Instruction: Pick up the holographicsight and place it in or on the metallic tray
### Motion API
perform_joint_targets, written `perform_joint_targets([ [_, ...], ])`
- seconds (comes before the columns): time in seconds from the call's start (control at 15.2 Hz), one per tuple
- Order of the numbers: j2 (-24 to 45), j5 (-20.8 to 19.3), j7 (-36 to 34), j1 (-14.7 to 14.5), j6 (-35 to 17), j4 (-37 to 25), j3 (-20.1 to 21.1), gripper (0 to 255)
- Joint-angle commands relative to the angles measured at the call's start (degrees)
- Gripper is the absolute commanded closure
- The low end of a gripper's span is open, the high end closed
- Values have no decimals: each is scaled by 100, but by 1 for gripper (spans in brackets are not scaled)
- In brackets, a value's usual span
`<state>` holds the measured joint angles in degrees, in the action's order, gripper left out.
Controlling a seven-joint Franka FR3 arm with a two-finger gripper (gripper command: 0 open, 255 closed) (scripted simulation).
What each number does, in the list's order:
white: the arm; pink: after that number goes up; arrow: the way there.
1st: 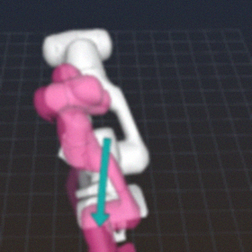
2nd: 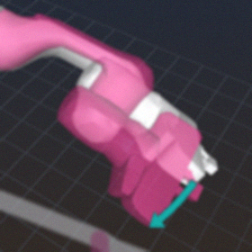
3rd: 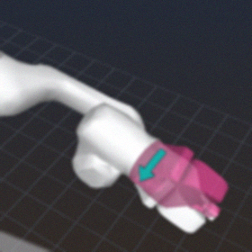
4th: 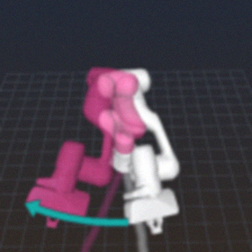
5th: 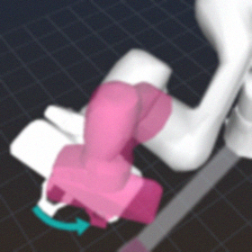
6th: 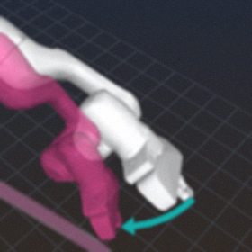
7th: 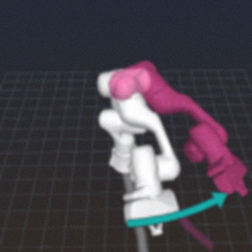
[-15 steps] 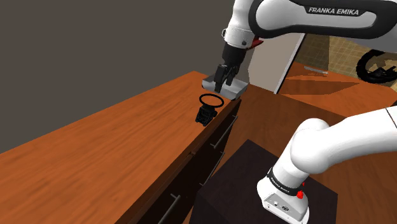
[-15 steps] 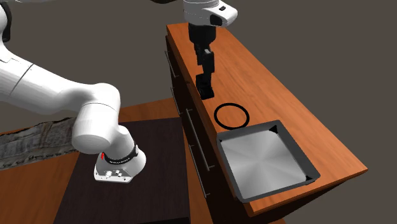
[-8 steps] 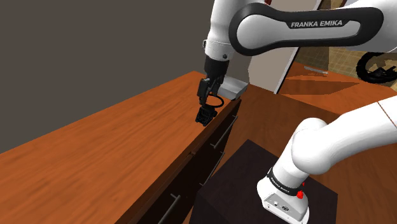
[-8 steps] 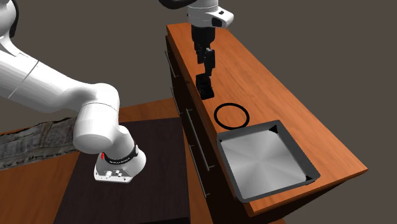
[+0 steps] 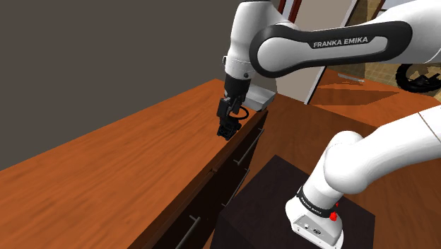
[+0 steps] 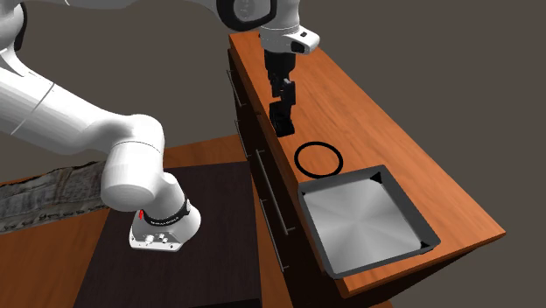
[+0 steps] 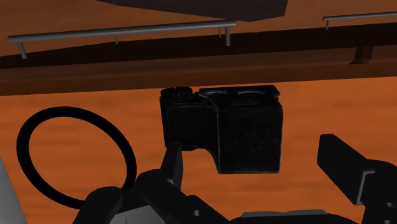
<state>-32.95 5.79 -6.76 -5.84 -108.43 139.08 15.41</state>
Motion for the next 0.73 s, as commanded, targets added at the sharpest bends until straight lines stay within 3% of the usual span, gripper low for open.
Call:
perform_joint_targets([
  [0.0,0,-1,4,1,-14,12,-3,0],
  [0.26,0,-1,4,1,-13,11,-2,0],
  [0.33,0,-1,4,1,-13,11,-2,255],
  [0.66,0,-1,4,1,-13,11,-2,255],
])
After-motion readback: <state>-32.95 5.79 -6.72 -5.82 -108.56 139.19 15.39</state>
